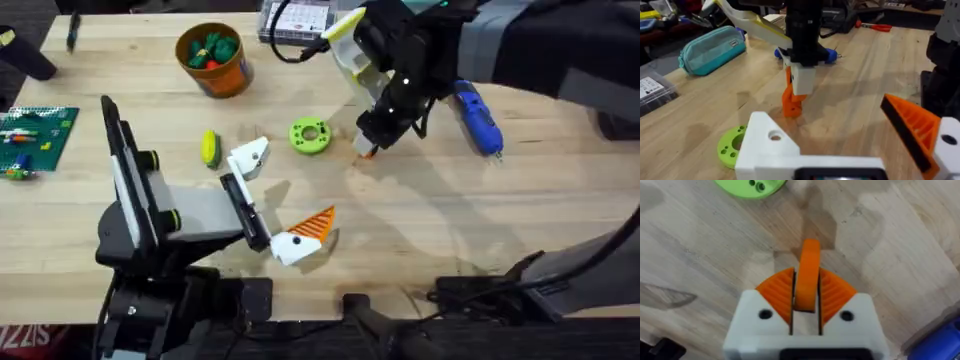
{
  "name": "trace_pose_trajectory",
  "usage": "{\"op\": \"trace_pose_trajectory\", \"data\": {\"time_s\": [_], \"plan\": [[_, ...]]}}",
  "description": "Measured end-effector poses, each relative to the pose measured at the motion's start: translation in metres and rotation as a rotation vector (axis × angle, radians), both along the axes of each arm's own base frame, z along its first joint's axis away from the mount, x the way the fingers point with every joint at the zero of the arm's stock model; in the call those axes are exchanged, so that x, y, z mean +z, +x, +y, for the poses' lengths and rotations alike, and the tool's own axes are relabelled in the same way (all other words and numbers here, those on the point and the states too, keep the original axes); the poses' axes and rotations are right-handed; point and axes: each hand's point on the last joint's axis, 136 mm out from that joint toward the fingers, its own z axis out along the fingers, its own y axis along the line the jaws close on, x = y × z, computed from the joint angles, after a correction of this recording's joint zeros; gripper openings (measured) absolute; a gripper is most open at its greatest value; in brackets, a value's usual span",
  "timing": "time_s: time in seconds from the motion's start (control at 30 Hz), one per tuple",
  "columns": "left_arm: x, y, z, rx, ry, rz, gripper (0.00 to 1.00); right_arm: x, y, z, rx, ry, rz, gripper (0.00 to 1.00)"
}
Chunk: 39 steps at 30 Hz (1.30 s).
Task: Pick up the gripper from the table and insert it into the empty holder that is missing its gripper. Then pick up a screw, insert it into the mounting hole, and use the screwdriver to tighten it. Finally, clean up the table by picking up the vegetable and placing it into the bucket.
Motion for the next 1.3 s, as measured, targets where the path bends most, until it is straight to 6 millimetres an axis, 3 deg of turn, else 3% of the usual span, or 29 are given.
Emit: {"op": "trace_pose_trajectory", "data": {"time_s": [0.17, 0.43, 0.6, 0.77, 0.87, 0.97, 1.07, 1.3], "plan": [[0.0, 0.0, 0.0, 0.0, 0.0, 0.0, 0.996, 0.001, 0.0, 0.0, 0.0, 0.0, 0.001, 0.013], [0.0, 0.0, 0.0, 0.0, 0.0, 0.0, 0.995, 0.01, -0.024, -0.016, -0.079, -0.06, 0.108, 0.006], [0.0, 0.0, 0.0, 0.0, 0.0, 0.0, 0.995, 0.048, -0.028, -0.017, -0.135, -0.005, 0.06, 0.006], [0.0, 0.0, 0.0, 0.001, 0.0, 0.0, 0.995, 0.094, -0.047, -0.027, -0.189, 0.072, -0.006, 0.006], [0.0, 0.0, 0.0, 0.001, 0.0, 0.0, 0.996, 0.121, -0.053, -0.023, -0.198, 0.179, -0.069, 0.006], [0.0, 0.0, 0.0, 0.001, 0.0, 0.0, 0.997, 0.134, -0.06, -0.017, -0.19, 0.288, -0.105, 0.006], [0.0, 0.0, 0.0, 0.001, 0.0, 0.0, 0.996, 0.13, -0.064, -0.011, -0.189, 0.386, -0.088, 0.006], [0.0, 0.0, 0.0, 0.001, 0.0, 0.0, 0.995, 0.106, -0.05, 0.012, -0.178, 0.671, 0.063, 0.006]]}}
